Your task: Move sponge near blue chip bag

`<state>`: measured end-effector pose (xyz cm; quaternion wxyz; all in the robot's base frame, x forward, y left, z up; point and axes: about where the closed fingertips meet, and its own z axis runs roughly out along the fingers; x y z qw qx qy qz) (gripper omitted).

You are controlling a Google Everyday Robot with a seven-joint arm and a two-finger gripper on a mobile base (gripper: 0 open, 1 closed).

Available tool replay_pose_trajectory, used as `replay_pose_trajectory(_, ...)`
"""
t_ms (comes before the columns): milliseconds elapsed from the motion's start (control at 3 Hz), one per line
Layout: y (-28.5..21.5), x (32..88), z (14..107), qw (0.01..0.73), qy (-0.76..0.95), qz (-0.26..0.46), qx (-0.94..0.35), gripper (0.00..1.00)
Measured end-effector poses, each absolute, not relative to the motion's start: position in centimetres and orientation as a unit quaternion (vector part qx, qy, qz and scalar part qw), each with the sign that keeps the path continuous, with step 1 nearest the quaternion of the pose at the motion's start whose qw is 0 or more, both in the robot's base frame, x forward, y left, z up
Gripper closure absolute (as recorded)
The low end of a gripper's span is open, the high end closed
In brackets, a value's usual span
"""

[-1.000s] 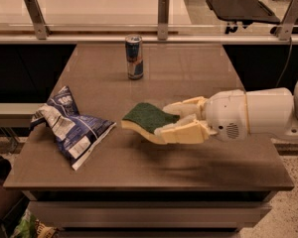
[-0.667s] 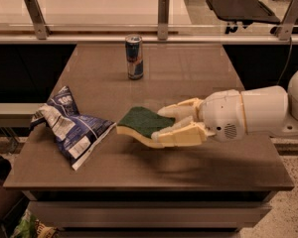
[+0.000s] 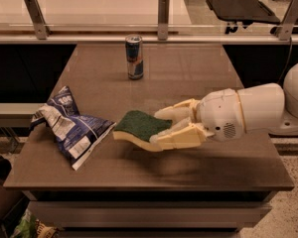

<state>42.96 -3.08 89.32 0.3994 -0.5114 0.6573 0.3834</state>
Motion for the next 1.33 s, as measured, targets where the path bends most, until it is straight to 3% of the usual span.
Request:
replay_pose_trajectory(667, -2.67, 42.81, 89.40, 0.397, 0.655, 0.384, -0.515, 0.14)
replay_pose_trajectory(1000, -2.46, 42.73, 89.44, 0.397, 0.654, 0.384, -0.517, 0.00)
replay_pose_trajectory(1333, -2.45, 42.73, 89.44, 0.396, 0.654, 0.384, -0.517, 0.00)
